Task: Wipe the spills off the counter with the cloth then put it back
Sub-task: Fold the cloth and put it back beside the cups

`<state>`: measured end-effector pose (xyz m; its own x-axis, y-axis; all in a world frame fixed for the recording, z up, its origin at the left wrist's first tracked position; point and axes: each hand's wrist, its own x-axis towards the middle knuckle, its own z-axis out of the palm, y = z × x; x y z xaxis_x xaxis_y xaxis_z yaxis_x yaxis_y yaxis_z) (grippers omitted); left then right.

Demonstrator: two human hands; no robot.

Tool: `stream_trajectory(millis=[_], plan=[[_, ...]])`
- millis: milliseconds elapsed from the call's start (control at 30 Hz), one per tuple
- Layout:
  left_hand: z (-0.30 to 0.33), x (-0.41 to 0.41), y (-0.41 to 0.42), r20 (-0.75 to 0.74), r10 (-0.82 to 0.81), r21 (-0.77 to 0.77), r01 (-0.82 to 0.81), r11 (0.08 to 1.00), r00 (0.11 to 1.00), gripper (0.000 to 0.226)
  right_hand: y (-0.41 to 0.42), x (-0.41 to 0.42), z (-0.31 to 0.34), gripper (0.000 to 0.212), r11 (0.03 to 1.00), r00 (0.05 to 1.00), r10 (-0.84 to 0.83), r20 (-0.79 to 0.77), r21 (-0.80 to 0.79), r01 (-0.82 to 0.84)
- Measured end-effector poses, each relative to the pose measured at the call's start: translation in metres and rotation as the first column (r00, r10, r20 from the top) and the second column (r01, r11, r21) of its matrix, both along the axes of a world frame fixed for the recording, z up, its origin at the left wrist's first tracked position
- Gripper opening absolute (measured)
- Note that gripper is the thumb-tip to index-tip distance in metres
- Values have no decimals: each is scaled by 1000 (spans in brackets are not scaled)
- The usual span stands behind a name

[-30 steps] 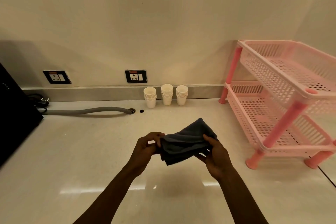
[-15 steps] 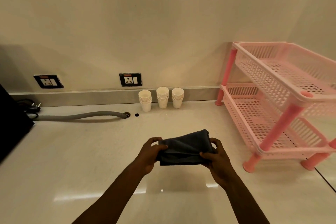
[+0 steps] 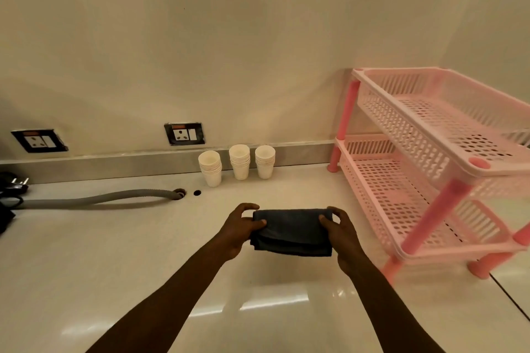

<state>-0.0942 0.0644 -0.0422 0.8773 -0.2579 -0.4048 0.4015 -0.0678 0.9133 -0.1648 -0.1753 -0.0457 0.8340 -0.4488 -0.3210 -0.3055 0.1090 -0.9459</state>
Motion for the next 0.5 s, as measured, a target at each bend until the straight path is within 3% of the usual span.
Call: stream_trajectory(millis=[133,300,400,500], plan=[[6,33,-20,117,5,113,-18,993,993,39,-13,36,-4,42,992,999,-45,2,-120,45],[2,95,-63,264,64,217,-124,968,962,19,-40,109,2,20,953,995,-104,9,-286,102],[-7,121,-85,258,87,204,-143,969,962,19,-55,146,-2,17,945,999,-38,5,-324,38],[-16,138,-106,350,48,270,-150,951,935,18,-67,170,-5,25,924,1000,20,-2,-381,-20]])
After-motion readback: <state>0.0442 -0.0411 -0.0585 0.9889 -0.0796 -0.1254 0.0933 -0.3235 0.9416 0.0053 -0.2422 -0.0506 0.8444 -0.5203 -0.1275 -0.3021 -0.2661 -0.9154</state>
